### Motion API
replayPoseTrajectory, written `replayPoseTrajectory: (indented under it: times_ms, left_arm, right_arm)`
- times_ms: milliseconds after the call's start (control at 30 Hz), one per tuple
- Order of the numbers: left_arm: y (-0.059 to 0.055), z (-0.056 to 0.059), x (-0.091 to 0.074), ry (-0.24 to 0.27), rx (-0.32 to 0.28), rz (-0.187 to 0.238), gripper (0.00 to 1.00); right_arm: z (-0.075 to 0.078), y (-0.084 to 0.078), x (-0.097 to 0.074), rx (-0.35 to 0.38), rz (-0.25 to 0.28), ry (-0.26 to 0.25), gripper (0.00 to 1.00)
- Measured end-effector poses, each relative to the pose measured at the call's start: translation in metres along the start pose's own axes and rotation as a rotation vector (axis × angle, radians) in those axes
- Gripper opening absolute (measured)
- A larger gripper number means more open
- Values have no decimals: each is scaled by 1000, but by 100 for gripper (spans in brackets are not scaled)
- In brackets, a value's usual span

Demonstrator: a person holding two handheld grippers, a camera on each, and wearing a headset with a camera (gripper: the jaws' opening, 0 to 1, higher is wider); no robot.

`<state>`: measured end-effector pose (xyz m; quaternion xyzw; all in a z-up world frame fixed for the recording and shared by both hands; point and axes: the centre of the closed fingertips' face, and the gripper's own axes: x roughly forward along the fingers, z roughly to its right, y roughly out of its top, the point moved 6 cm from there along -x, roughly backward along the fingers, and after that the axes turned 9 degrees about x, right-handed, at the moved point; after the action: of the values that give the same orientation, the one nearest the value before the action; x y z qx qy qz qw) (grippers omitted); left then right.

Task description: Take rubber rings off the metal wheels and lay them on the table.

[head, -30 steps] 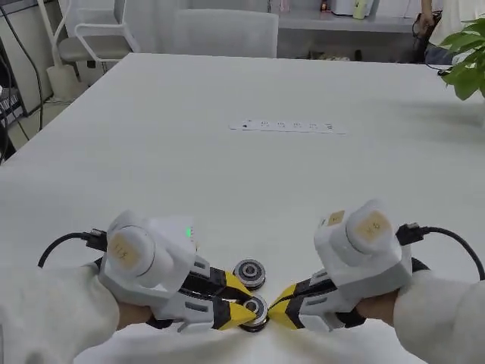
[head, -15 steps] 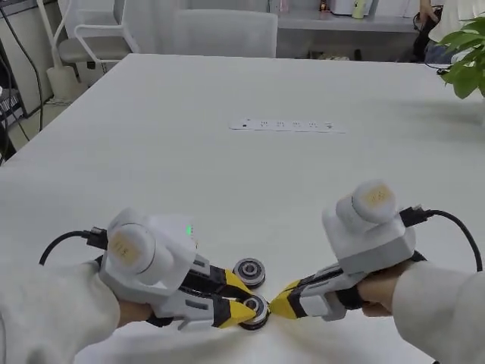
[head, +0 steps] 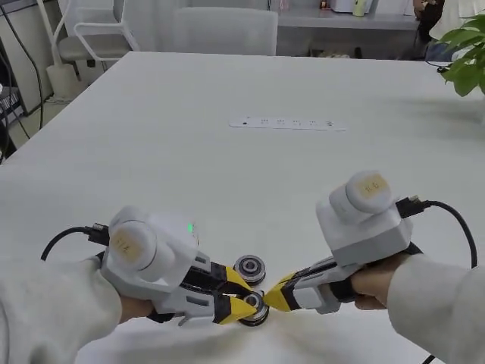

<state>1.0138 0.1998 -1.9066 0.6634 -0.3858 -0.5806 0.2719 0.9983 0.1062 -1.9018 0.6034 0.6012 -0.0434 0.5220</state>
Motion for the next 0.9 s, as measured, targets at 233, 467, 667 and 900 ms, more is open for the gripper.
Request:
replayPoseTrajectory:
  times_ms: [233,467,667,900]
  left_arm:
    - [0,0,0,0,-6,2,7]
    - [0,0,0,1,-7,3,7]
    - [0,0,0,0,-9,3,7]
    - [0,0,0,0,-10,4,7]
  right_arm:
    - [-1,1,0,-3,1,6,0]
    - [-3,1,1,-15,-1,6,0]
    - [-2,2,1,-18,0,11,0]
    - [-3,2,1,-17,2,17,0]
